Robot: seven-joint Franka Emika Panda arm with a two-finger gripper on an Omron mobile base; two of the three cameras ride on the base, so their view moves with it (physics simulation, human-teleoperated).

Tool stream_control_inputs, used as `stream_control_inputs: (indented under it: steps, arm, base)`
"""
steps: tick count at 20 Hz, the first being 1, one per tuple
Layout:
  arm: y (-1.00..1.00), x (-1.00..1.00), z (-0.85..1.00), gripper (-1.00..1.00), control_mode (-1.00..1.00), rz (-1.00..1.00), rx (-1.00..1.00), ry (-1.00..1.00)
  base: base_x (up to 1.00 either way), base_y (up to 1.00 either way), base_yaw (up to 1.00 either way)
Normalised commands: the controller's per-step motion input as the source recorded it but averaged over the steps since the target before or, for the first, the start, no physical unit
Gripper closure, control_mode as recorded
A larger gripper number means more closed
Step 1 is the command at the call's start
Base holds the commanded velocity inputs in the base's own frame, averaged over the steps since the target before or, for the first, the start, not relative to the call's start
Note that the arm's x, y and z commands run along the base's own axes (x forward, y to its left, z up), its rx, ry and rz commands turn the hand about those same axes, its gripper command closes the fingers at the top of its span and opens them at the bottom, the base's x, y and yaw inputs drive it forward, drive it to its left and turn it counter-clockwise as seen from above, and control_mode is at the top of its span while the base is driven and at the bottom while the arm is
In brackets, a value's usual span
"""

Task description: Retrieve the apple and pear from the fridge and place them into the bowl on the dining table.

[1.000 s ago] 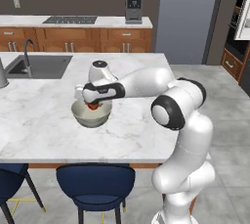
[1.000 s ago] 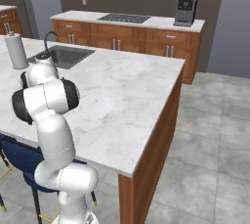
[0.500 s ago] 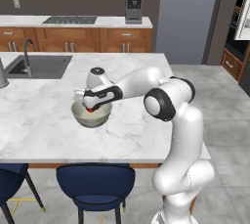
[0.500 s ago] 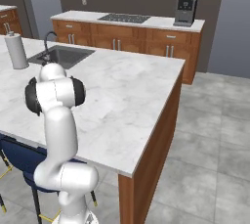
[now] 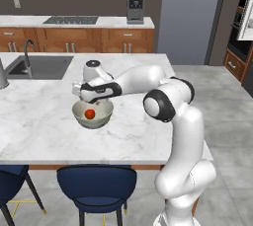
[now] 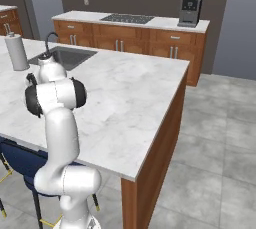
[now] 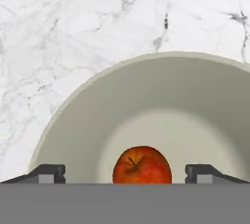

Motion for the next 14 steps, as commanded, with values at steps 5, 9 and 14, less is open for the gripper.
stream_control_inputs:
  steps: [5, 9, 14]
  arm:
    - [-0.5, -0.65, 0.54, -1.0, -1.0, -0.17, 0.0, -0.06]
    - [-0.72, -0.92, 0.61, -1.0, -1.0, -0.09, 0.01, -0.22]
    - [-0.73, -0.9, 0.96, -1.0, -1.0, 0.16, 0.02, -0.29]
  base:
    - [0.0, 0.0, 0.0]
    - [0.0, 0.0, 0.0]
    - [0.0, 0.0, 0.0]
